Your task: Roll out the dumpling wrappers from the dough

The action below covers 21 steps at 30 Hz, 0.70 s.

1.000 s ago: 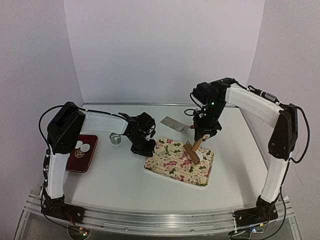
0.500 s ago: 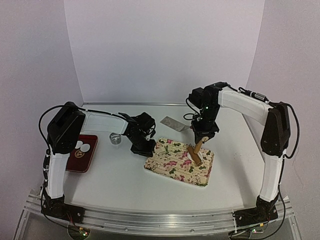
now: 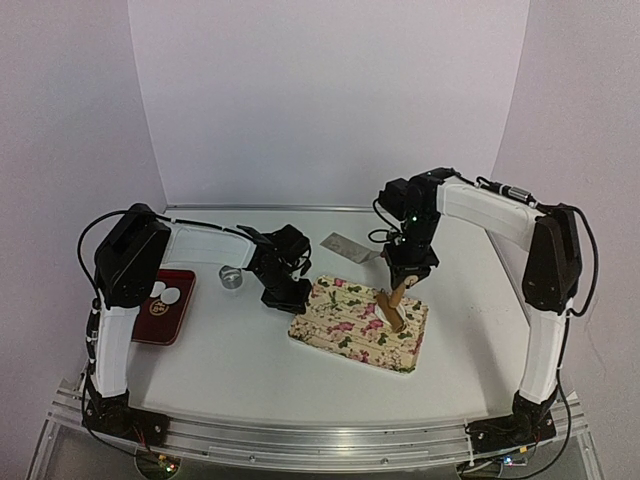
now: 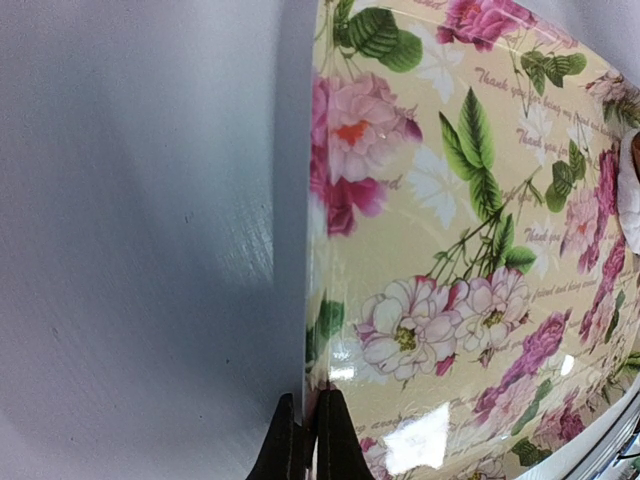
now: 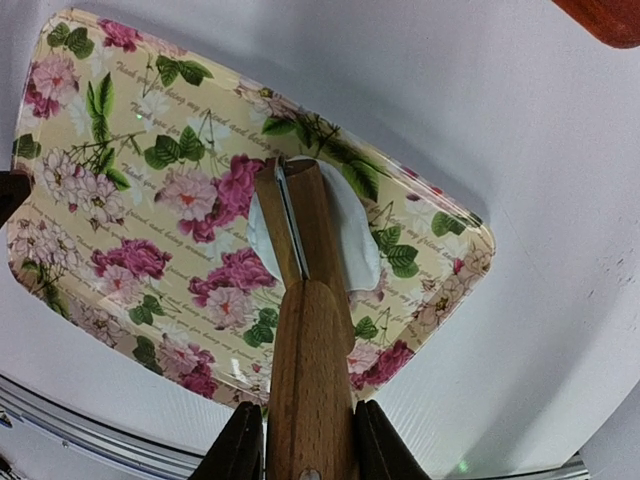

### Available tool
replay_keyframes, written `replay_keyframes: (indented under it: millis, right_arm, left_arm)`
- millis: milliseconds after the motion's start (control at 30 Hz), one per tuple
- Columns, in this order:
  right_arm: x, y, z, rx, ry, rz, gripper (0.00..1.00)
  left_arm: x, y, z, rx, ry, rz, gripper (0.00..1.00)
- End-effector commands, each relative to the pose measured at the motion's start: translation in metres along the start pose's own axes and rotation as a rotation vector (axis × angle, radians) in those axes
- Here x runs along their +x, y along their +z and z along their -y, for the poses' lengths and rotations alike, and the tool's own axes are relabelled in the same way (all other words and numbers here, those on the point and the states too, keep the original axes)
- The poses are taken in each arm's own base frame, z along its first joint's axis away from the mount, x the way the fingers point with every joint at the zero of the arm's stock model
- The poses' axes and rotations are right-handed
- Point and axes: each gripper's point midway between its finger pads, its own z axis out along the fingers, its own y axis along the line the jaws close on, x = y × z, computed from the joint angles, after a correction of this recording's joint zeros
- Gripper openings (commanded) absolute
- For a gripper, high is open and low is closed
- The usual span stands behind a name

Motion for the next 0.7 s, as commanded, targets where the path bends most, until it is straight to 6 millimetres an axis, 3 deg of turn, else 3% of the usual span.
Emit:
replay_keyframes:
  millis: [0,667]
  right_arm:
    - [0.007,0.025,-0.006,-0.017,-0.021,-0.040,0.00]
    - [0.040,0.084,-0.007,0.260,-0.066,-0.077,0.00]
  left_arm:
    - [0.001,0.002,-0.002,-0.015,0.006,0.003,0.00]
    - [0.009,0.002,-0.005,-0.009,-0.030,0.003,0.00]
